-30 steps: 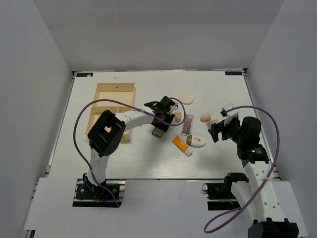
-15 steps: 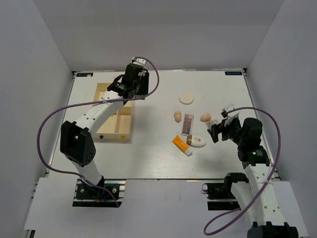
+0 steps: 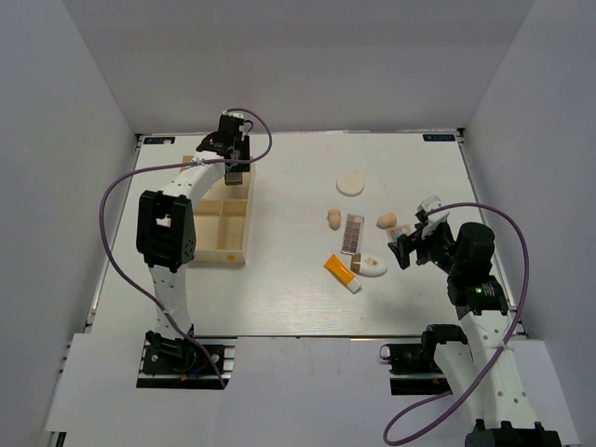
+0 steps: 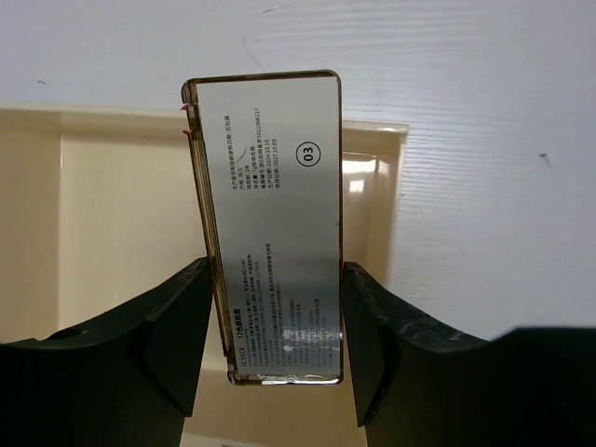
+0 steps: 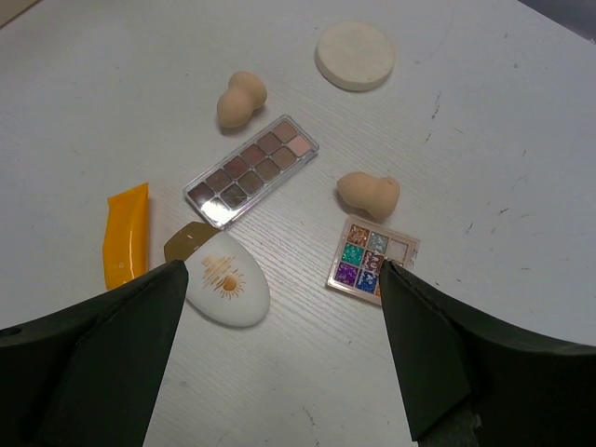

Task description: Organize the makeup

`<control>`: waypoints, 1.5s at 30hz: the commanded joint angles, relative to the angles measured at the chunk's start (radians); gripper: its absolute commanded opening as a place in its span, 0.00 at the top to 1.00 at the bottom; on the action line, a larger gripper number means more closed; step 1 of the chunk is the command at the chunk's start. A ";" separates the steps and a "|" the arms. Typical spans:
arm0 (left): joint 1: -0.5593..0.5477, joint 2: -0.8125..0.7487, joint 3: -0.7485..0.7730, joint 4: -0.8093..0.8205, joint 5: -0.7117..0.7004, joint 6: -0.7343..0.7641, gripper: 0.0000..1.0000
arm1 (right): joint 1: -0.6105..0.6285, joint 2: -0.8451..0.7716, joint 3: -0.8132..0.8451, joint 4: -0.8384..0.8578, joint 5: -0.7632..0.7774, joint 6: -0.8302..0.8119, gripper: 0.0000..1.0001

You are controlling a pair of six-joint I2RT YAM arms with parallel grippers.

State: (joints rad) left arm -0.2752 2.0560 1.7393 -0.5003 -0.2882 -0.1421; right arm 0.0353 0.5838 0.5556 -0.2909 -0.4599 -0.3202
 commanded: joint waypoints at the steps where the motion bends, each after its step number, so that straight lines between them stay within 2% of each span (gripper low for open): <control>1: 0.013 -0.019 0.025 0.040 0.015 0.025 0.75 | 0.012 -0.007 0.046 0.004 -0.016 0.012 0.11; 2: 0.022 -0.004 0.026 0.039 0.014 0.027 0.68 | 0.012 -0.007 0.046 0.004 -0.014 0.012 0.11; 3: 0.022 0.004 0.026 0.034 0.011 0.027 0.57 | 0.015 -0.006 0.046 0.004 -0.013 0.013 0.11; 6: 0.033 0.016 0.020 0.034 0.001 0.024 0.45 | 0.018 -0.007 0.046 0.003 -0.008 0.013 0.11; 7: 0.042 0.016 0.014 0.034 0.007 0.027 0.32 | 0.018 -0.007 0.044 0.002 -0.008 0.013 0.11; 9: 0.042 0.007 0.009 0.025 0.011 0.027 0.23 | 0.021 -0.006 0.044 0.002 -0.006 0.013 0.11; 10: 0.042 0.001 0.009 0.020 0.018 0.029 0.16 | 0.020 -0.003 0.044 0.001 -0.005 0.015 0.11; 13: 0.051 -0.034 -0.006 0.011 0.029 0.032 0.11 | 0.020 -0.001 0.044 0.001 -0.005 0.015 0.11; 19: 0.051 -0.146 -0.078 0.016 0.053 0.004 0.11 | 0.018 0.010 0.044 0.001 -0.017 0.015 0.11; 21: 0.042 -0.187 -0.133 0.038 0.092 -0.026 0.15 | 0.023 0.022 0.046 0.001 -0.023 0.009 0.11; 23: 0.028 -0.253 -0.171 0.061 0.150 -0.053 0.24 | 0.026 0.040 0.049 -0.001 -0.026 0.004 0.12; 24: 0.028 -0.272 -0.203 0.069 0.170 -0.075 0.37 | 0.034 0.051 0.052 -0.001 -0.025 0.001 0.13; 25: 0.028 -0.293 -0.219 0.069 0.200 -0.092 0.45 | 0.034 0.072 0.058 0.001 -0.016 -0.002 0.13; 26: 0.018 -0.333 -0.237 0.077 0.277 -0.109 0.59 | 0.041 0.083 0.061 0.002 -0.010 -0.005 0.15; 28: 0.018 -0.382 -0.320 0.100 0.378 -0.166 0.69 | 0.052 0.126 0.081 0.003 0.019 -0.008 0.19; 30: 0.005 -0.457 -0.392 0.155 0.473 -0.213 0.71 | 0.060 0.160 0.095 0.004 0.047 -0.020 0.27; 32: 0.005 -0.514 -0.519 0.232 0.526 -0.258 0.70 | 0.067 0.215 0.109 0.010 0.084 -0.034 0.28; 34: -0.005 -0.600 -0.622 0.288 0.592 -0.307 0.54 | 0.075 0.281 0.116 0.025 0.148 -0.042 0.28; 36: -0.015 -0.661 -0.682 0.325 0.648 -0.342 0.42 | 0.077 0.356 0.135 0.033 0.199 -0.039 0.27; 37: -0.025 -0.681 -0.720 0.338 0.650 -0.346 0.39 | 0.080 0.385 0.142 0.035 0.205 -0.031 0.26; 40: -0.039 -0.731 -0.754 0.339 0.649 -0.340 0.33 | 0.087 0.500 0.214 0.015 0.250 0.018 0.24; 43: -0.062 -0.770 -0.767 0.341 0.656 -0.327 0.31 | 0.100 0.608 0.260 -0.008 0.341 0.043 0.19; 44: -0.062 -0.783 -0.783 0.347 0.664 -0.330 0.31 | 0.101 0.628 0.270 -0.001 0.372 0.044 0.13; 45: -0.062 -0.806 -0.793 0.362 0.675 -0.332 0.30 | 0.101 0.666 0.270 0.007 0.418 0.043 0.11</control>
State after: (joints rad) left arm -0.3286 1.3293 0.9653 -0.2024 0.3332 -0.4629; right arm 0.1276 1.2022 0.7769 -0.2951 -0.1726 -0.3023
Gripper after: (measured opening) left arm 0.692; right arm 0.875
